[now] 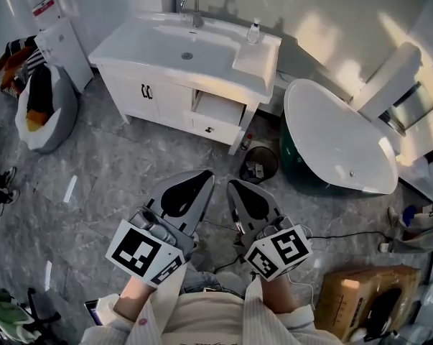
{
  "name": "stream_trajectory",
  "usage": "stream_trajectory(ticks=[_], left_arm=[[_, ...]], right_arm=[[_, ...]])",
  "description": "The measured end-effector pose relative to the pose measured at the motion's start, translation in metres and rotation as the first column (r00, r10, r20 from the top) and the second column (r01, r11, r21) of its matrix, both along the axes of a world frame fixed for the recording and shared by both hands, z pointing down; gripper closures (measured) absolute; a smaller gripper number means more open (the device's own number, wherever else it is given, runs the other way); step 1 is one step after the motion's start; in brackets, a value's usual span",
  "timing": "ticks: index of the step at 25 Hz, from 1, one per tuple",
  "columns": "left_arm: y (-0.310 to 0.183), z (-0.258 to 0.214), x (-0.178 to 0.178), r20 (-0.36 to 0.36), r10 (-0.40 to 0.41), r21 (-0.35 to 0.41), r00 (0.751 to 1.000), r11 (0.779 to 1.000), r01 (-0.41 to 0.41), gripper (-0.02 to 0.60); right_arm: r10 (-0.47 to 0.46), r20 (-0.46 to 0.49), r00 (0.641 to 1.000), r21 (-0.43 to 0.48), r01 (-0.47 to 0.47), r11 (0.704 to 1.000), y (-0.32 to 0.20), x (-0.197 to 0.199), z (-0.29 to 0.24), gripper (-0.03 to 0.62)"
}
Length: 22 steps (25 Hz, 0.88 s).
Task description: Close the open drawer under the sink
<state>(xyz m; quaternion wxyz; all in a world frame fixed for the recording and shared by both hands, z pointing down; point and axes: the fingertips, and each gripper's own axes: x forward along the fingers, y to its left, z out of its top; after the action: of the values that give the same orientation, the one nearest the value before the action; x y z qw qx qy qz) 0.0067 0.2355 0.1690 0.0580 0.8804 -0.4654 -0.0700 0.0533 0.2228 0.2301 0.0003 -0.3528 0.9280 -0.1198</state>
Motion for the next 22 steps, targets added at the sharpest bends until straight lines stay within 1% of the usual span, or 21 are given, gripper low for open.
stream_trajectory(ticks=[6, 9, 17, 22], left_arm=[[-0.018, 0.005, -0.019, 0.009, 0.029, -0.004, 1.000, 1.000, -0.029, 0.566], [-0.021, 0.007, -0.028, 0.009, 0.036, -0.019, 0.999, 0.999, -0.036, 0.566], [-0.050, 0.017, -0.044, -0.006, 0.021, -0.043, 1.000, 0.999, -0.021, 0.566], [-0.083, 0.021, -0.050, -0.005, 0.006, -0.045, 1.000, 0.999, -0.007, 0.566]], right_arm=[[0.042, 0.006, 0.999, -0.012, -0.042, 0.999, -0.020, -0.015, 0.008, 0.585], [0.060, 0.003, 0.998, -0.029, -0.060, 0.998, -0.024, -0.020, 0.011, 0.585], [0.072, -0.013, 0.997, -0.062, -0.073, 0.995, -0.053, -0.023, 0.023, 0.585], [0.060, -0.021, 0.998, -0.076, -0.061, 0.995, -0.087, -0.030, 0.031, 0.585]])
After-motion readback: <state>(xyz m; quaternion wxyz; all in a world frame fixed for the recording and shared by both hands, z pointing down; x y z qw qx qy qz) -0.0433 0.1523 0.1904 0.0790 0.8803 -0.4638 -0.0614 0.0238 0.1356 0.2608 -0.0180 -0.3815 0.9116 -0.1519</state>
